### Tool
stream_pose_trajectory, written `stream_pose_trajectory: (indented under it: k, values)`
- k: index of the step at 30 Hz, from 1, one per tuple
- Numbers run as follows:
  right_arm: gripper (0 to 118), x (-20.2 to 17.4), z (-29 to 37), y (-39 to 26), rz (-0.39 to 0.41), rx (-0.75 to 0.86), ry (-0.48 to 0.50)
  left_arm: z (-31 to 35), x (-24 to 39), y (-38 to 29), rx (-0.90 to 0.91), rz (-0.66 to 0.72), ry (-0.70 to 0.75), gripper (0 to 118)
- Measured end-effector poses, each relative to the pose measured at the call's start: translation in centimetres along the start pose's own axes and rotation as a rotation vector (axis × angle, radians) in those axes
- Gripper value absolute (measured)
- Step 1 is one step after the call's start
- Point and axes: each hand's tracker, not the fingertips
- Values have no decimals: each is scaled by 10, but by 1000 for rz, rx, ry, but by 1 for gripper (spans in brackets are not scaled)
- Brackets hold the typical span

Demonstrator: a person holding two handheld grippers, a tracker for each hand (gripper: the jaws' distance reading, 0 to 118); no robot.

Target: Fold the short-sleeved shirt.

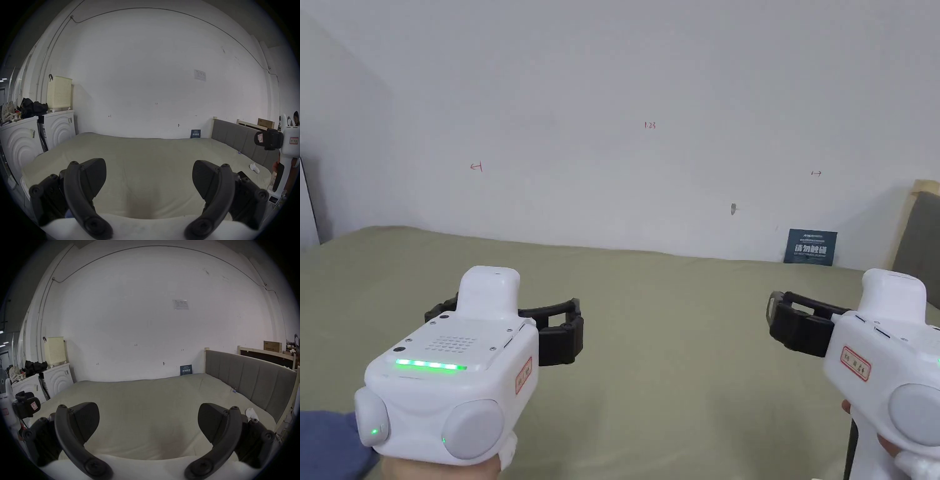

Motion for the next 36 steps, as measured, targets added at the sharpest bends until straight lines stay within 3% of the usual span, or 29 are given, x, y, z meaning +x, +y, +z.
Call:
stream_pose_trajectory:
  k: [9,13,33,36]
  values:
    - [118,15,-13,3,-89,-84,29,-3,-5,8,-5,14,-10,112]
    - [118,12,-14,6,-62,-101,-2,0,-4,11,3,11,-11,112]
    - [118,-6,-15,25,-58,-64,98,-17,-8,21,3,6,-25,112]
    - [118,-10,-18,24,-23,-58,61,-22,-7,21,4,16,-33,112]
